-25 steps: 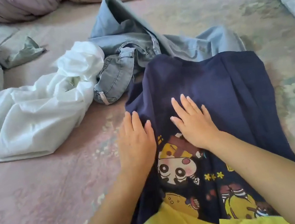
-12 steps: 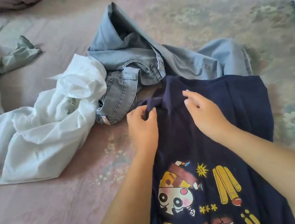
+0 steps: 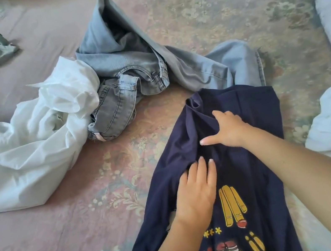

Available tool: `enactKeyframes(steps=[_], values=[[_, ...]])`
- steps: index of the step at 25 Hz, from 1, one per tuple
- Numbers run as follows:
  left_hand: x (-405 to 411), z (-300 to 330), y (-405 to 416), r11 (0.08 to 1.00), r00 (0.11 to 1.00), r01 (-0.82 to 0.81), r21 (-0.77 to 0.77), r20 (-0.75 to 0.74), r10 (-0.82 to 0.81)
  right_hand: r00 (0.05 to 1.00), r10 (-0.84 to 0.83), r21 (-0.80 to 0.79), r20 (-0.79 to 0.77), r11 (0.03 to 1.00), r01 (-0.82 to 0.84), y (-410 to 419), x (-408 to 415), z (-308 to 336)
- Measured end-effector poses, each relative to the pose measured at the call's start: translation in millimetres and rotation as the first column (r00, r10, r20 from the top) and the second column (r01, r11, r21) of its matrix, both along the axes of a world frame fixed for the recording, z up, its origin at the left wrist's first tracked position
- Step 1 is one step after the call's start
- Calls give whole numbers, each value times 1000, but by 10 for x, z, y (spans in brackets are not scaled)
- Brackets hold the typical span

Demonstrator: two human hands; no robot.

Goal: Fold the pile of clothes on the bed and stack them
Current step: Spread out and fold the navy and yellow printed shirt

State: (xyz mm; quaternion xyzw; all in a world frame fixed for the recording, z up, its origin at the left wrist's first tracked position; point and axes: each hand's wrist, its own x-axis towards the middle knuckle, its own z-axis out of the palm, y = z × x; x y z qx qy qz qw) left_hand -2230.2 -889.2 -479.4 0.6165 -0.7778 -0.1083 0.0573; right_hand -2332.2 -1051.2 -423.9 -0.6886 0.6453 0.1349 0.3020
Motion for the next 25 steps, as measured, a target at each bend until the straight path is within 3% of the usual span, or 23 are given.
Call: enactKeyframes(steps=[3, 5, 6, 7, 9, 10, 12, 14, 18, 22, 25], values=[[197, -72, 127, 991, 989, -136, -14, 56, 137, 993, -38, -40, -111, 999, 33, -78, -46, -54], [302, -61, 133, 980, 976, -199, -15, 91, 200, 981, -164, -21, -103, 987, 162, -143, -68, -21], [352, -41, 111, 976, 972, -216, -15, 93, 216, 951, -309, 47, -19, 950, 309, -185, -53, 22], [394, 0, 83, 973, 969, -231, -11, 82, 231, 837, -529, 198, 138, 843, 500, -225, 5, 97], [447, 140, 35, 961, 961, -276, -7, 27, 276, 456, -829, 532, 324, 558, 637, -319, 160, 277], [457, 215, 21, 954, 954, -299, -23, 2, 299, 332, -867, 597, 371, 496, 630, -374, 242, 386], [485, 343, 24, 931, 933, -361, -59, -27, 360, 249, -854, 609, 456, 504, 612, -487, 468, 604], [540, 489, 40, 887, 890, -456, -78, -70, 451, 273, -808, 598, 522, 575, 558, -592, 774, 864], [523, 777, 21, 810, 817, -574, -121, -147, 557, 431, -660, 547, 616, 751, 369, -721, 1421, 1277], [445, 924, -64, 760, 773, -631, -155, -202, 601, 451, -522, 464, 724, 852, 241, -756, 1774, 1367], [541, 901, -72, 689, 713, -697, -201, -297, 635, 715, -150, 104, 683, 989, 108, -885, 1770, 1467]])
